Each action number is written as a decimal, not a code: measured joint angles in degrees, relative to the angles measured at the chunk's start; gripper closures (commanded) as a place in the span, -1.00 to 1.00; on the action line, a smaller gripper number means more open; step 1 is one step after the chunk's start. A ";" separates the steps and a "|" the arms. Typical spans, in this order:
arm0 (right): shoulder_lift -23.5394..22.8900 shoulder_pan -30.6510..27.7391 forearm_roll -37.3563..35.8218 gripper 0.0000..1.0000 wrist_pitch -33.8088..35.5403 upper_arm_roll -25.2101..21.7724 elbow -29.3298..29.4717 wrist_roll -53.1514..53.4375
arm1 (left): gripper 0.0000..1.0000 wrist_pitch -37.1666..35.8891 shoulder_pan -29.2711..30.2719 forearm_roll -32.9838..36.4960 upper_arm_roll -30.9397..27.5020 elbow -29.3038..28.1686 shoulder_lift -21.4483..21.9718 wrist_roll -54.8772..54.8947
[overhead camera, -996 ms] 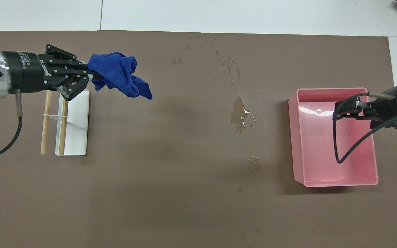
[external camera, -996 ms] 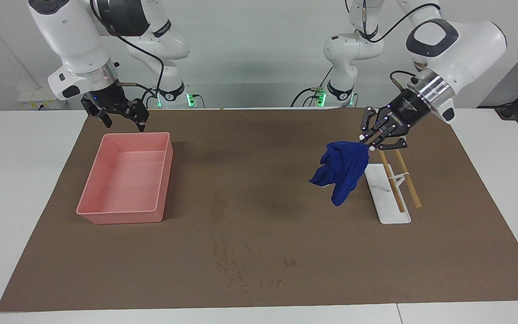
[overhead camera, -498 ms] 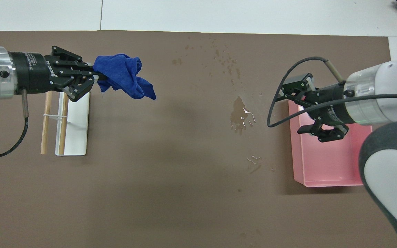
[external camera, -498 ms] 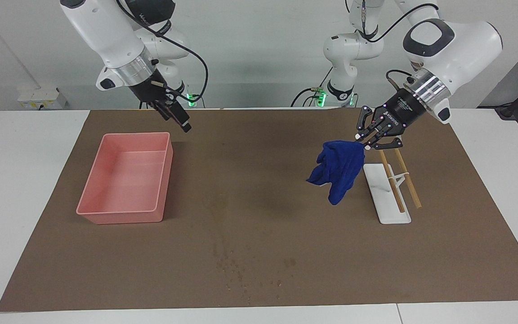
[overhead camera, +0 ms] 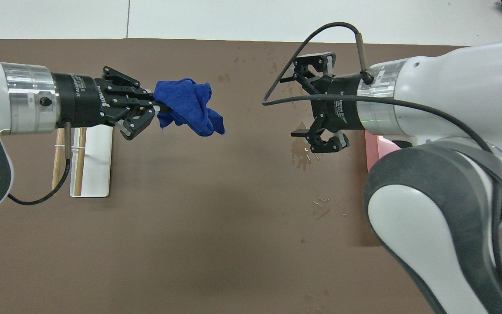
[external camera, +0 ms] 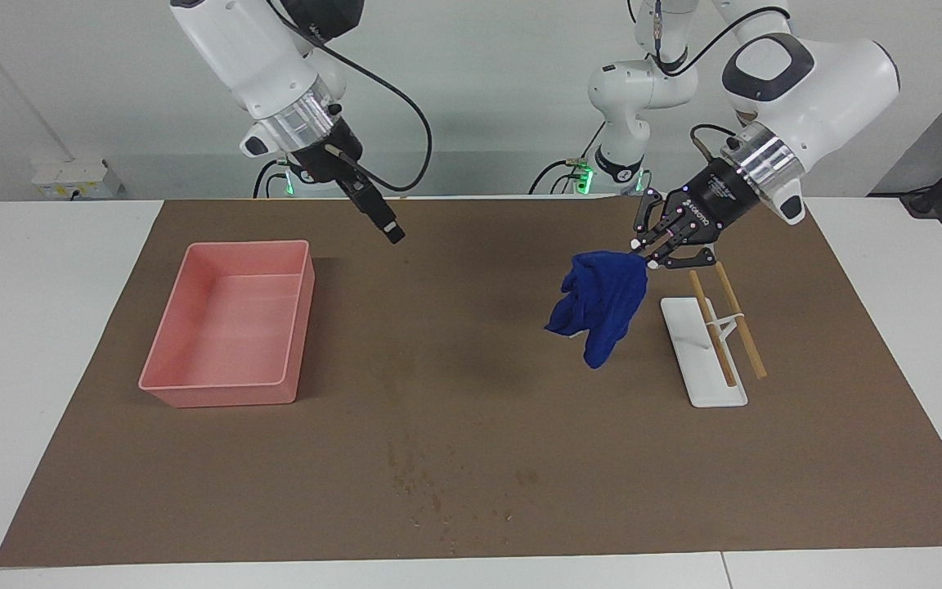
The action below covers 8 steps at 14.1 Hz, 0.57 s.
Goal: Wipe water with towel using both arms
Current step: 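Carry the towel forward with the left gripper while the right gripper approaches, then grasp the towel with the right gripper and open the left gripper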
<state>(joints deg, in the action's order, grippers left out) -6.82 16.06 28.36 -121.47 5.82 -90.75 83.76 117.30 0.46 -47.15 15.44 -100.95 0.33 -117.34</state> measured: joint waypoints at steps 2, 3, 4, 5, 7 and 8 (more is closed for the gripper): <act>-3.36 1.42 0.21 -1.00 -2.47 0.05 1.66 4.67 | 1.00 0.18 -2.66 0.00 0.19 -0.01 0.72 -0.17; -4.98 2.62 0.22 -1.00 -3.52 0.09 2.94 6.61 | 1.00 0.60 -3.99 -0.01 0.23 -0.01 1.00 -0.18; -6.27 4.19 0.22 -1.00 -4.60 0.11 3.96 8.40 | 1.00 1.34 -5.30 -0.01 0.24 -0.01 1.18 -0.18; -7.22 5.83 0.22 -1.00 -6.24 0.15 4.59 9.64 | 1.00 2.35 -6.50 -0.01 0.26 -0.02 1.26 -0.18; -8.05 8.38 0.22 -1.00 -7.98 0.16 4.97 10.64 | 1.00 4.56 -8.25 0.00 0.25 -0.10 1.28 0.71; -8.14 9.00 0.22 -0.96 -7.72 0.14 4.96 10.85 | 1.00 4.95 -8.54 0.00 0.24 -0.22 1.28 1.87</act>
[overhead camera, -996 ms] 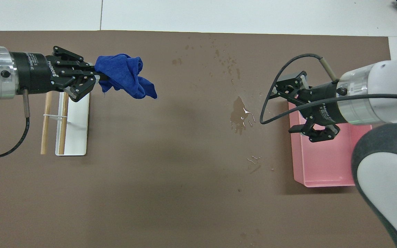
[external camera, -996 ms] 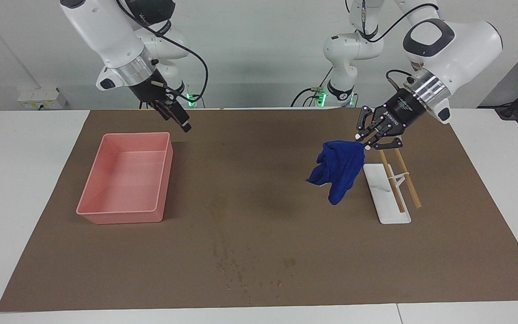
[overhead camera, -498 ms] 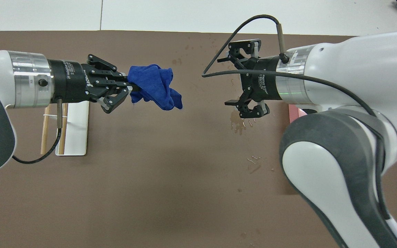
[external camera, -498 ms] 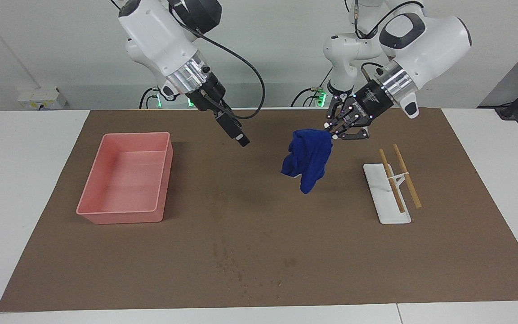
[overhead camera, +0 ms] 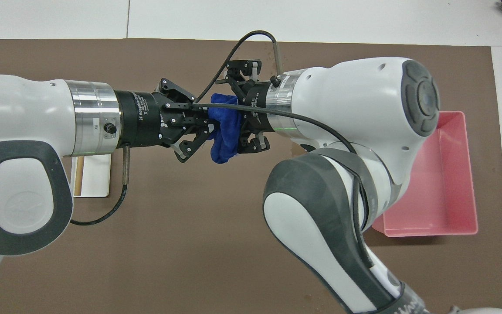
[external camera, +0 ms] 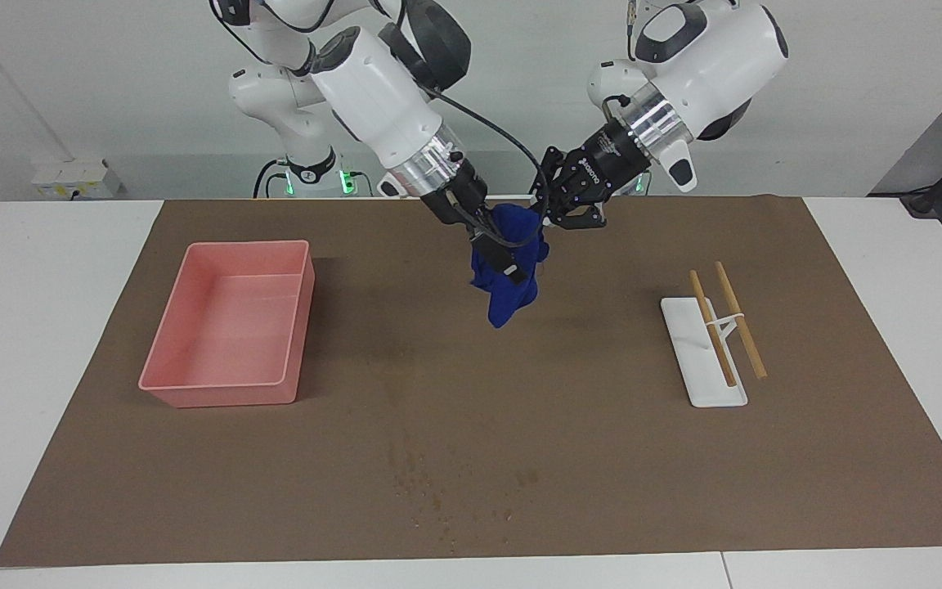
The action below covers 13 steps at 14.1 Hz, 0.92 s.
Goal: Wipe water with towel using both arms
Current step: 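Grasp the towel with the right gripper and open the left gripper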
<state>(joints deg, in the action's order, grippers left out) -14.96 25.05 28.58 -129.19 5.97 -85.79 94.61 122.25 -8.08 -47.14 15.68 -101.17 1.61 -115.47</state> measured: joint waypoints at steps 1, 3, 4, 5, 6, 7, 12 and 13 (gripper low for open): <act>-0.01 0.14 0.00 -0.57 0.91 0.00 0.01 0.11 | 1.00 0.02 0.00 0.00 -0.07 -0.17 0.00 1.00; -0.01 0.17 0.00 0.72 2.98 -0.01 0.07 0.27 | 1.00 0.01 0.00 0.00 -0.10 -0.48 0.00 1.94; -0.01 0.08 0.03 1.00 3.45 -0.05 0.14 0.42 | 1.00 0.02 0.00 0.00 -0.11 -0.51 0.00 2.03; -0.01 -0.02 0.11 1.00 3.68 -0.19 0.22 0.60 | 1.00 0.02 0.00 0.00 -0.15 -0.51 0.02 2.04; 0.01 -0.13 0.15 1.00 3.83 -0.37 0.30 0.93 | 1.00 0.02 0.00 0.00 -0.16 -0.51 0.08 2.04; 0.03 -0.21 0.15 1.00 3.89 -0.51 0.38 1.14 | 1.00 0.02 0.00 0.00 -0.16 -0.51 0.16 2.05; 0.38 -0.91 0.13 1.00 3.92 -0.69 0.57 1.41 | -1.00 0.19 0.02 -0.01 -0.31 -0.47 0.76 1.90; 0.38 -1.37 -0.11 1.00 3.95 -0.75 0.56 1.41 | -1.00 0.21 0.05 -0.01 -0.51 -0.47 0.88 1.87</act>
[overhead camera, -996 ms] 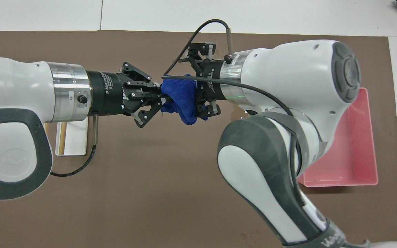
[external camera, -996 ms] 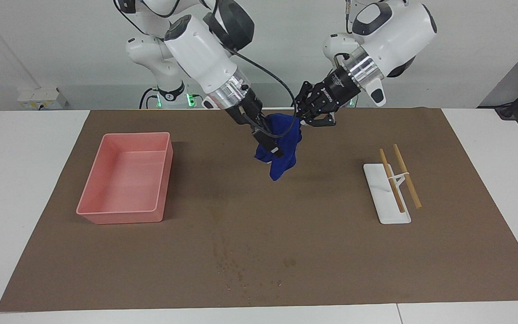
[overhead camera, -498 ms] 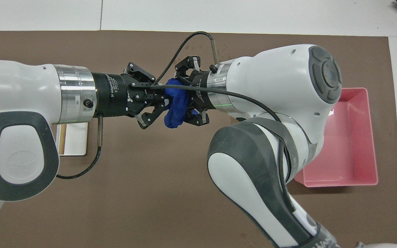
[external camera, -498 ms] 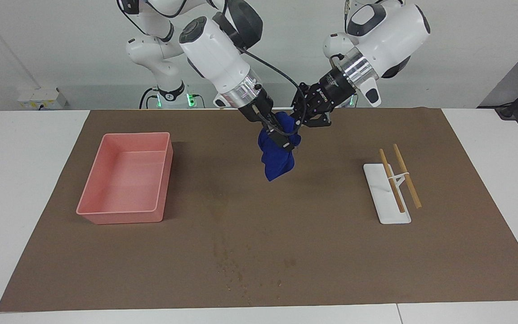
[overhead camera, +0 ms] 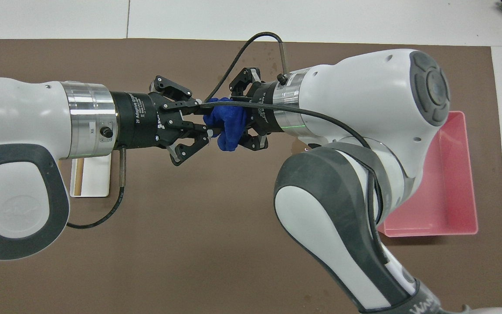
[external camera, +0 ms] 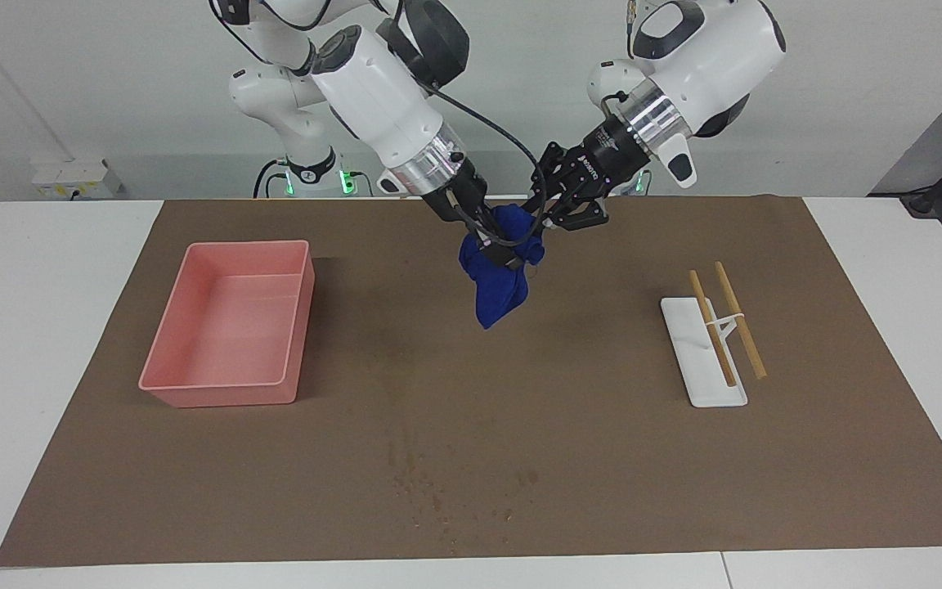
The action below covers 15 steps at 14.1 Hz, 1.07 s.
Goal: Wipe water with towel using both arms
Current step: 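Grasp the towel with the right gripper and open the left gripper, then lower the towel onto the puddle with the right gripper while the left retracts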
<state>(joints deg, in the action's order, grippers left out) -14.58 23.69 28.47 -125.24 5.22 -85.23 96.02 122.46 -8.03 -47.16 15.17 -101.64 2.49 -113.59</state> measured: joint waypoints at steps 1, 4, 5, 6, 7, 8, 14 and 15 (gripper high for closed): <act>0.00 -0.57 -0.70 1.00 0.01 -0.06 -0.02 -0.01 | -1.00 0.12 0.07 0.00 -0.30 0.01 0.07 0.00; -0.02 -2.31 -3.69 1.00 0.00 -0.13 -0.55 -2.83 | -1.00 1.45 0.68 1.64 -1.16 0.28 0.08 1.35; -0.06 -3.04 -4.64 1.00 -0.38 -0.18 -1.32 -5.29 | -1.00 2.00 1.06 4.49 -1.17 0.54 0.08 2.77; -0.16 -3.85 -5.33 1.00 -2.07 -0.23 -2.80 -8.69 | -1.00 2.43 1.41 8.05 -1.21 0.80 0.06 4.63; -0.44 -4.52 -5.44 1.00 -4.69 -0.29 -4.63 -12.46 | -1.00 2.61 1.94 10.86 -1.25 0.90 0.03 7.02; -1.10 -5.13 -5.52 1.00 -7.86 -0.33 -6.41 -16.71 | -1.00 2.64 2.81 13.06 -1.25 0.90 -0.05 10.89; -7.46 -8.09 -8.09 1.00 -16.40 -0.42 -9.61 -37.33 | -1.00 -0.77 5.35 29.98 -1.25 0.90 -0.43 44.08; -7.76 -8.32 -8.14 1.00 -16.99 -0.43 -10.86 -39.18 | -1.00 -2.85 5.44 31.66 -1.26 0.92 -0.41 48.83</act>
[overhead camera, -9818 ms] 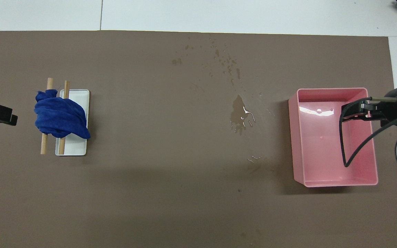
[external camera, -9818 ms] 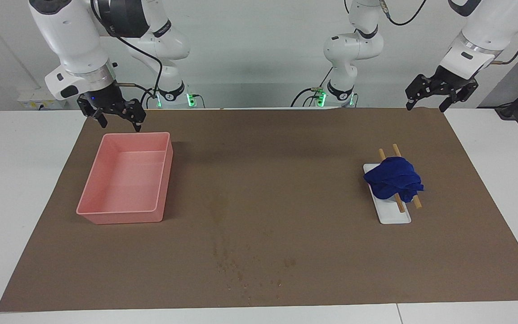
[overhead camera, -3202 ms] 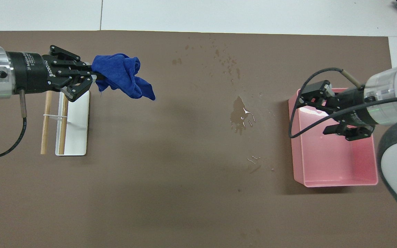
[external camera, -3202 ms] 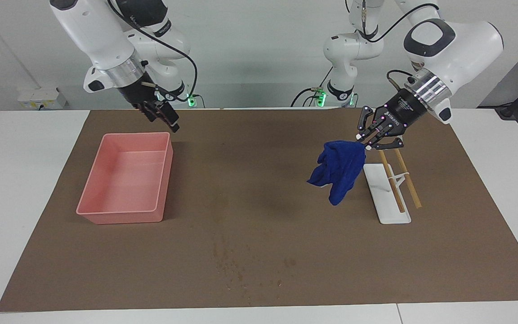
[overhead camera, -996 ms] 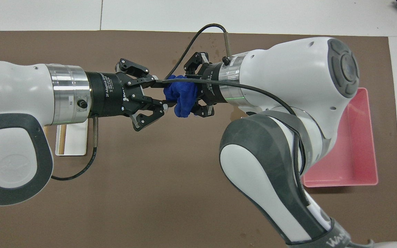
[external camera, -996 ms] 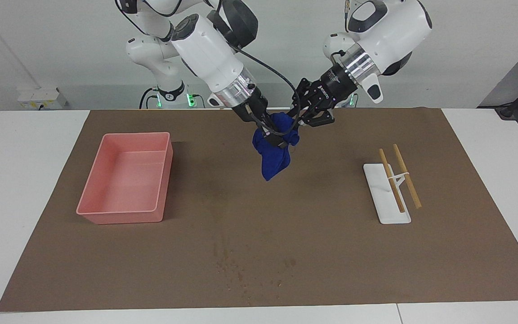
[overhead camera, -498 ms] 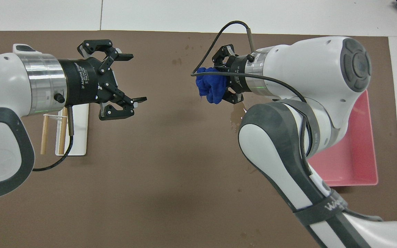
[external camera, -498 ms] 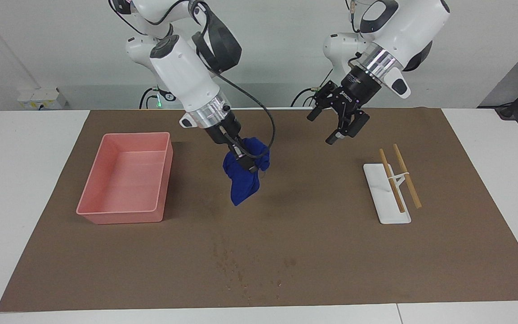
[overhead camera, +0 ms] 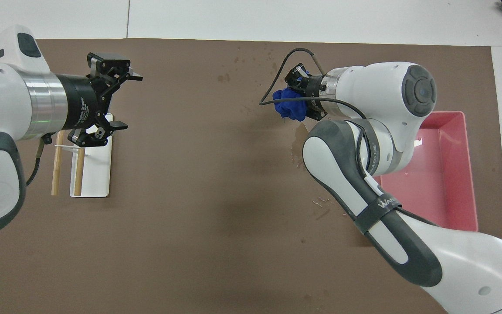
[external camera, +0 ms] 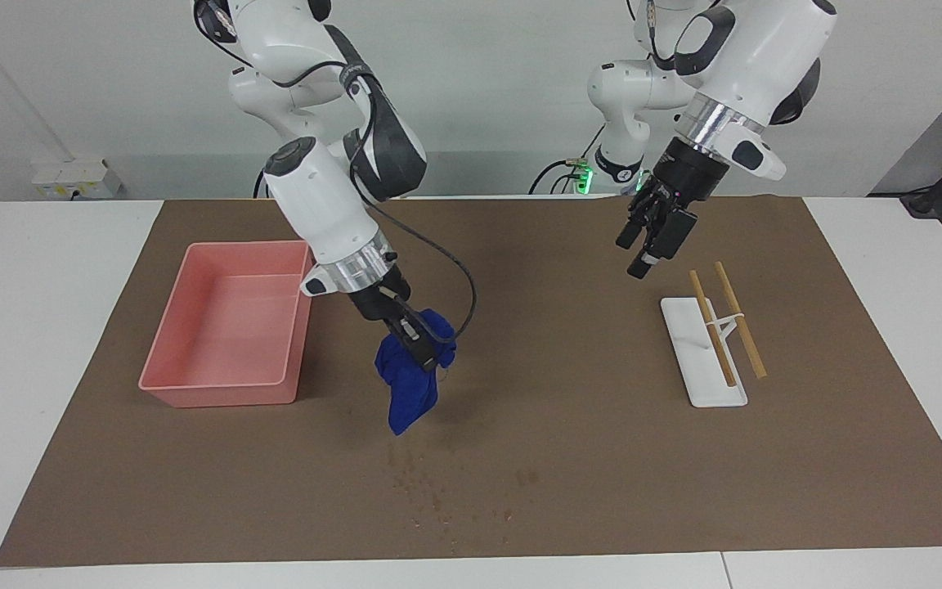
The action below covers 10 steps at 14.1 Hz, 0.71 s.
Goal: Wipe water with towel using both arms
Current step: 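Lower the towel onto the puddle with the right gripper while the left retracts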
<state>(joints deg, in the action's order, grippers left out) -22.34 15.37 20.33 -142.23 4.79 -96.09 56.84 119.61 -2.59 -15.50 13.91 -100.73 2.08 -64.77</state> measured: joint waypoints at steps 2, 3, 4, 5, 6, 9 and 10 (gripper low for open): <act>-0.14 -0.68 -0.04 1.00 -0.42 -0.01 -3.44 -4.06 | -1.00 -5.33 0.09 3.31 -0.06 0.07 0.10 12.82; -0.16 -1.06 -0.04 1.00 -0.52 -0.02 -5.09 -5.56 | -1.00 -8.20 0.10 4.24 -0.50 0.13 0.20 20.21; -0.19 -1.36 -0.04 1.00 -0.54 -0.02 -6.70 -6.43 | -1.00 -11.26 -0.13 4.79 -1.86 0.23 0.32 27.85; -0.22 -1.47 -0.04 1.00 -0.55 -0.02 -8.40 -7.20 | -1.00 -14.47 -0.62 5.82 -4.00 0.45 0.41 35.53; -0.23 -1.44 -0.04 1.00 -0.55 0.03 -10.09 -7.92 | -1.00 -18.11 -1.17 8.10 -6.31 1.14 0.44 43.66; -0.21 -1.01 -0.04 1.00 -0.58 0.36 -13.68 -8.16 | -1.00 -28.92 -1.53 13.77 -8.96 5.57 0.47 61.78; -0.17 -0.84 -0.04 1.00 -0.58 0.40 -14.60 -8.16 | -1.00 -31.92 -1.55 14.90 -9.31 7.25 0.42 64.02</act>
<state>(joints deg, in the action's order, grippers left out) -22.51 14.53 20.28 -142.81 5.19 -110.68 48.68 87.68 -4.14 -0.59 4.59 -93.48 2.50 -0.75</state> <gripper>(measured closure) 0.819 0.000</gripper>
